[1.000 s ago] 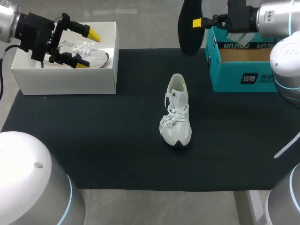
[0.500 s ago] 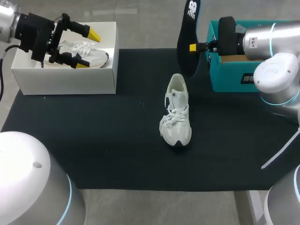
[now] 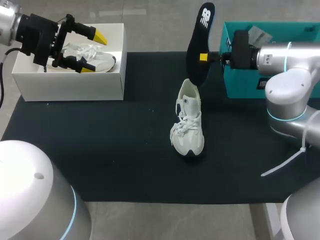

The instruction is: Take the shoe out of the shoebox, open the shoe tongue, remove and reinsert the insole, then place the shoe into the shoebox

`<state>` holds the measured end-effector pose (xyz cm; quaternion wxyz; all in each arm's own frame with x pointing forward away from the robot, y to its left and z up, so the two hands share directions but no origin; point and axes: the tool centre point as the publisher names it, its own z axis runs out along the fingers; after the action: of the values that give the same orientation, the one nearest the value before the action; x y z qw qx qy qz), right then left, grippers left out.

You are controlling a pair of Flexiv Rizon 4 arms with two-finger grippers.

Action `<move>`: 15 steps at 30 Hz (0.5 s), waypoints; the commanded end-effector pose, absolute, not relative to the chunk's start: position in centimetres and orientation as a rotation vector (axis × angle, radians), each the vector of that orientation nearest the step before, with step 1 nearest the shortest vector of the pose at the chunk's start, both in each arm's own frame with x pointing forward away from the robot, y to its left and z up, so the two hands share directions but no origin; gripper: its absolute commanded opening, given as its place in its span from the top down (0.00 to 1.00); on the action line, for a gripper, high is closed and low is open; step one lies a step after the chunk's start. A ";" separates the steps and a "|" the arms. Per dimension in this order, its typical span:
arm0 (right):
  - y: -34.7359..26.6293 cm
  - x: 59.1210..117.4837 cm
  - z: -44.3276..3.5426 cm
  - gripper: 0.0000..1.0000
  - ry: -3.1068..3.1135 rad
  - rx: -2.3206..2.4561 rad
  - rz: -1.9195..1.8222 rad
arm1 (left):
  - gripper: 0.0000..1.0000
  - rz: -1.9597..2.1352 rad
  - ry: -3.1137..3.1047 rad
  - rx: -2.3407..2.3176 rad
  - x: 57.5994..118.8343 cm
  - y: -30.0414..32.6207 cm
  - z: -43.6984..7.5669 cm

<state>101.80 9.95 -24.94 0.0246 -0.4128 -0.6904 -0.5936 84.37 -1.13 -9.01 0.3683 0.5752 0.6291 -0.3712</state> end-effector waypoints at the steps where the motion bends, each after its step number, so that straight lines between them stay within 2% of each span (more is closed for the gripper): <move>1: 10.2 102.0 -25.8 1.00 -2.113 -1.214 -1.854 | 0.00 -0.952 1.619 1.482 84.5 -1.1 -8.9; 15: 11.6 101.6 -26.6 1.00 -2.105 -1.128 -1.800 | 0.00 -0.952 1.619 1.482 84.5 -1.1 -8.9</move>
<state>101.08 11.39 -26.37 0.0702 -0.3805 -0.6995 -0.6009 84.37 -1.15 -9.02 0.3684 0.5751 0.6292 -0.3710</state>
